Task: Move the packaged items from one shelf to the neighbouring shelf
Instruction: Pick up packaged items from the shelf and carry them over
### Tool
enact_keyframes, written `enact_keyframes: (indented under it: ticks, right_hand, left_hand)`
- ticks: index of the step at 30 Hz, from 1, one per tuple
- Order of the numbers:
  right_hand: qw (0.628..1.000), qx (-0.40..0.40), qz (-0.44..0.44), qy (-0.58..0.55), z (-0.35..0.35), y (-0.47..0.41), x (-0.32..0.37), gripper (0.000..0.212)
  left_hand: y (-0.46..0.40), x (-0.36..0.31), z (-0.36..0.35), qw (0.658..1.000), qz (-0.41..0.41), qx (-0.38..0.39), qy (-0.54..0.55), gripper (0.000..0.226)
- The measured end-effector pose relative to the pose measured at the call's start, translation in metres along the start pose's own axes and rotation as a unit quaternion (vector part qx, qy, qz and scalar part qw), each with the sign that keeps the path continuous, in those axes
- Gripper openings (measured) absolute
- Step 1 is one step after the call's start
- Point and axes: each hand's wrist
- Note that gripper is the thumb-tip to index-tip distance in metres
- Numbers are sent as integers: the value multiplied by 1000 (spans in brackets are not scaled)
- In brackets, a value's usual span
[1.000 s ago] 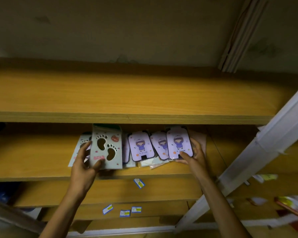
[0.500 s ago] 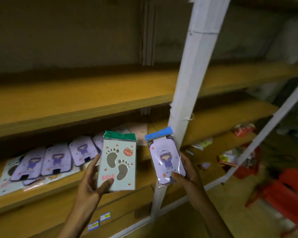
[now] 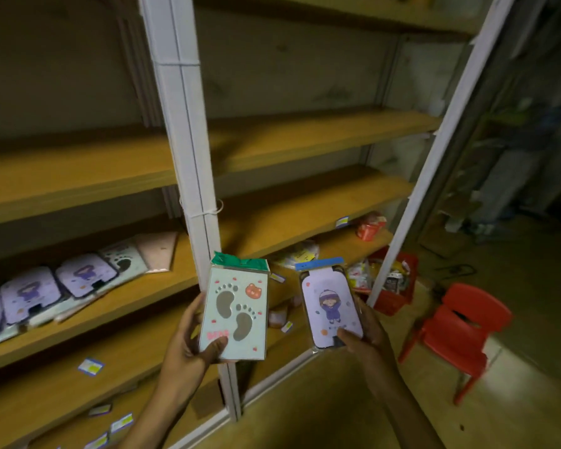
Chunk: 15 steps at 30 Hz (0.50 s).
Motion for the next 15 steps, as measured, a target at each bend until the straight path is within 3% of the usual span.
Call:
enact_keyframes:
  ticks: [5,15]
  right_hand:
    - [1000,-13,1,5,36,-42,-2,57]
    - [999,36,-14,15,57,-195,-12,61]
  left_hand:
    - [-33,5,-49,1000,4,3,7,74]
    - [-154,17,-109,999,-37,-31,-16,71]
Point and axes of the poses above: each hand's wrist, its own y-axis away from the middle knuckle, its own z-axis out of the back of the hand, x = y × z, and after that the axes turned 2 degrees about -y, right-handed
